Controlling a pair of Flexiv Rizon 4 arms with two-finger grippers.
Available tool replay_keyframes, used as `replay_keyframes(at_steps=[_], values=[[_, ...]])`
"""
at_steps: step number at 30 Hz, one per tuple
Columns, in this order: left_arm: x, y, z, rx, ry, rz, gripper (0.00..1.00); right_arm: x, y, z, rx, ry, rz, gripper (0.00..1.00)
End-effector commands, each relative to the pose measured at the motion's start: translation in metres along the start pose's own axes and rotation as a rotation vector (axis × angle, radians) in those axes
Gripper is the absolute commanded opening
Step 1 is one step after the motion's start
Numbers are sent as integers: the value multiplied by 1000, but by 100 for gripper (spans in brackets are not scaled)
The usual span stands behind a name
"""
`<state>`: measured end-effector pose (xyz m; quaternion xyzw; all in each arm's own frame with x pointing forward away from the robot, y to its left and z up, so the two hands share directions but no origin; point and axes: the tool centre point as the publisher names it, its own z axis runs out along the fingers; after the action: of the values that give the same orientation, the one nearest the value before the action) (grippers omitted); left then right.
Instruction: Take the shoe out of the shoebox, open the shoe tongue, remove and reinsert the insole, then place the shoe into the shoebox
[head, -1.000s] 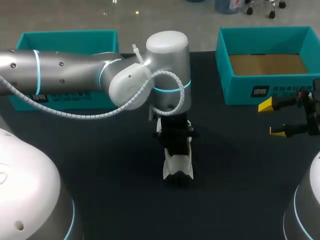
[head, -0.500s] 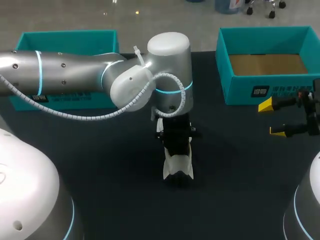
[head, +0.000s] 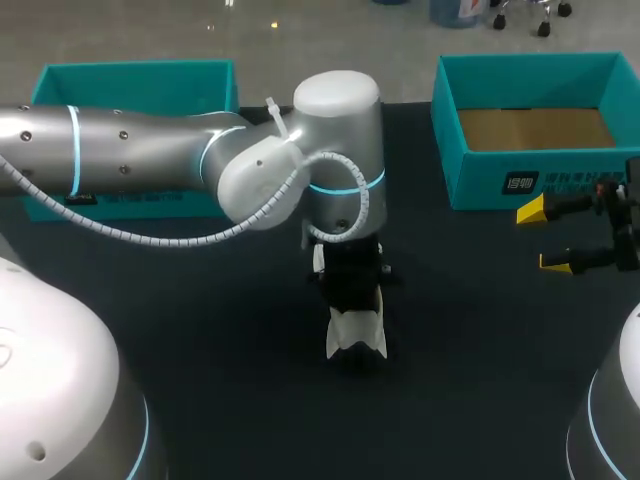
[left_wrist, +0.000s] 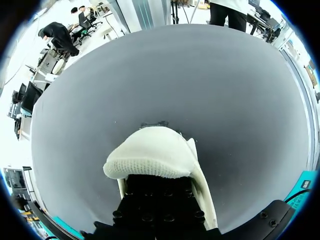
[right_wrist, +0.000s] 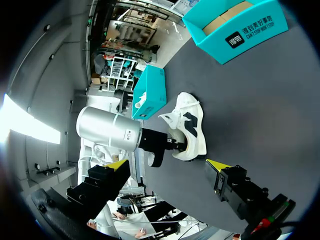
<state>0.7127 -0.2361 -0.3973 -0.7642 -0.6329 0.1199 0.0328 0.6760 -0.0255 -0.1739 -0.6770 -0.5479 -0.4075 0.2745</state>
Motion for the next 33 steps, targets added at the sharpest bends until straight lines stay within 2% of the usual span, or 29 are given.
replay_keyframes(at_steps=[1, 4, 11, 15, 22, 33], values=[[-4, 5, 14, -1, 15, -5, 0, 0, -2, 0, -2, -4, 2, 100], [-1, 5, 16, -8, 20, -12, 0, 0, -2, 0, -2, -4, 2, 100], [9, 12, -14, -108, 20, -37, 0, 0, -2, 0, -2, -4, 2, 100], [15, 22, -22, -156, 43, -51, 0, 0, -2, 0, -2, -4, 2, 100], [22, 37, -12, -224, 82, -45, 0, 0, -2, 0, -2, -4, 2, 100], [16, 34, 1, -272, 98, -15, 0, 0, -2, 0, -2, -4, 2, 100]])
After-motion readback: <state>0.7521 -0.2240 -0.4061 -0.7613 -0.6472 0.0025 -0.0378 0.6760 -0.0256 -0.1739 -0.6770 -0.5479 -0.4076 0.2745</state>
